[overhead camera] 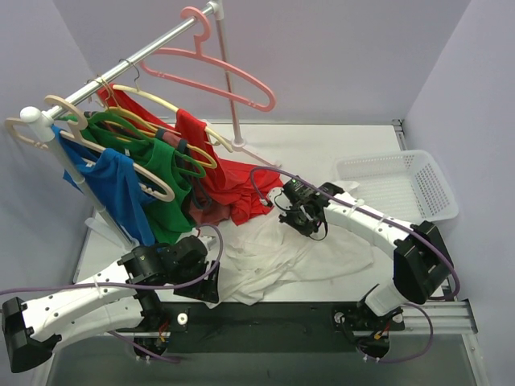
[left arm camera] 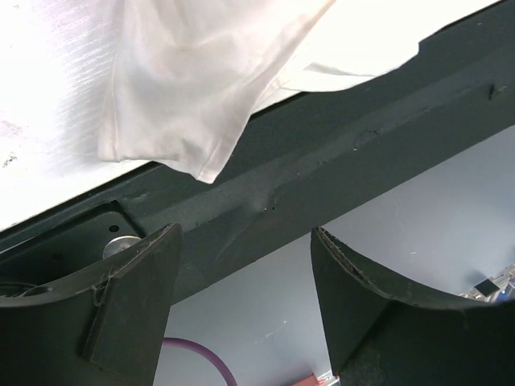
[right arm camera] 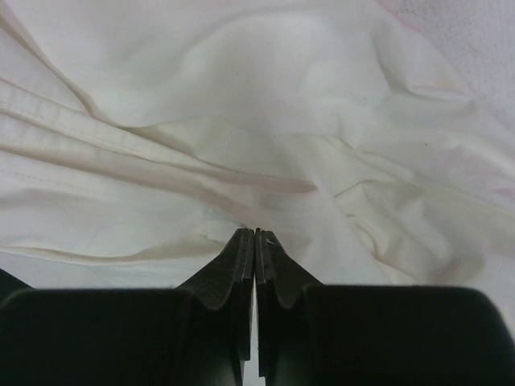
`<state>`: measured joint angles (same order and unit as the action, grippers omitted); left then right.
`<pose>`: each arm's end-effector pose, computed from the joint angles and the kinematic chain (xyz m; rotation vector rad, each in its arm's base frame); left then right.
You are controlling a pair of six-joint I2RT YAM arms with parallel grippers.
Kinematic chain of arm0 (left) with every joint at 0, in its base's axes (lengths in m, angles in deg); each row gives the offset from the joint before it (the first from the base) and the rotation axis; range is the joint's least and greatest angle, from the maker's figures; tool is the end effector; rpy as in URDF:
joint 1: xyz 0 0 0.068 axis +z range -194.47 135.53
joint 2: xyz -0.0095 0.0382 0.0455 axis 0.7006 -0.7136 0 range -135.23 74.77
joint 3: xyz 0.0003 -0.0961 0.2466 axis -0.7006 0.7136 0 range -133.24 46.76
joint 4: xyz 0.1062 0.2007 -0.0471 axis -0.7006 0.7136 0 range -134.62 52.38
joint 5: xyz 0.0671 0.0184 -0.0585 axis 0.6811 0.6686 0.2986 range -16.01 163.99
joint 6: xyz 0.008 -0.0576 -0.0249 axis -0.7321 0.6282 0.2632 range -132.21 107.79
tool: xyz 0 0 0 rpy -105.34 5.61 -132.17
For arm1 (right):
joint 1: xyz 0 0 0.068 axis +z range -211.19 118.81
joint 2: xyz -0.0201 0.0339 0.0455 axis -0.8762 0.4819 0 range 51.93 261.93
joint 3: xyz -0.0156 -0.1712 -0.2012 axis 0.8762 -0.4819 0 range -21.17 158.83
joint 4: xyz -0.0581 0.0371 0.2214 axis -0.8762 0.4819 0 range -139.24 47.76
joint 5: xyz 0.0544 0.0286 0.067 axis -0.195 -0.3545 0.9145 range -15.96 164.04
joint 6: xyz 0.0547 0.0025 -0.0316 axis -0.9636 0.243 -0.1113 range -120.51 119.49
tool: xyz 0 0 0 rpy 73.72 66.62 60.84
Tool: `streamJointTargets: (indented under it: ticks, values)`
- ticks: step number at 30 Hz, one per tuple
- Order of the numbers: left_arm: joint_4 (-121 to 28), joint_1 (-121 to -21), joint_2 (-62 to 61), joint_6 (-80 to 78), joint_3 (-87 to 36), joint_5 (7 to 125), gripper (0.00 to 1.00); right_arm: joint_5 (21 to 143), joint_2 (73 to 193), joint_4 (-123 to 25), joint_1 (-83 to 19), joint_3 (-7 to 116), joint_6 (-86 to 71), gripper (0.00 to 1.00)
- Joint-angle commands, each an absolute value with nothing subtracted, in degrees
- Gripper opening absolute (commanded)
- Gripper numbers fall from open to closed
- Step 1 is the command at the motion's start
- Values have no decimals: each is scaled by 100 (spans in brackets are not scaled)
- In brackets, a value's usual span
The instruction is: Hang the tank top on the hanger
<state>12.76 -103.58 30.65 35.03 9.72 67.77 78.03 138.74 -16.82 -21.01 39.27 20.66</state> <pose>0.0511 -0.0955 0.2144 0.3348 2.8765 -0.6196 0.2170 0.1877 0.2231 -1.3521 2.2299 0.2099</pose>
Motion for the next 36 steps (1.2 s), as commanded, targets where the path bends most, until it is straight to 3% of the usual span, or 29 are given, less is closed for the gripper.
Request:
streamJointTargets:
  ticks: [1,14,22,33,34,35,36]
  values:
    - [1066,-10371,2907,3402,923,6881,75,7703,13693,-1734,-2076,3798,1963,0]
    - [724,-10476,1985,3191,923,7152,74,7676,12199,-1760,-2225,3613,1452,0]
    - [460,-10599,1035,3059,510,7689,56,7878,11733,-1778,-2226,3464,1057,0]
    - [213,-11144,-152,3244,299,7935,55,7940,11425,-1804,-2243,3464,784,0]
    - [231,-11162,-187,3252,308,8005,49,7949,11399,-1804,-2243,3472,775,0]
    - [275,-11179,-231,3261,291,8058,38,7949,11381,-1795,-2243,3481,741,0]
    - [327,-11197,-223,3253,264,8119,10,7940,11329,-1795,-2243,3499,732,0]
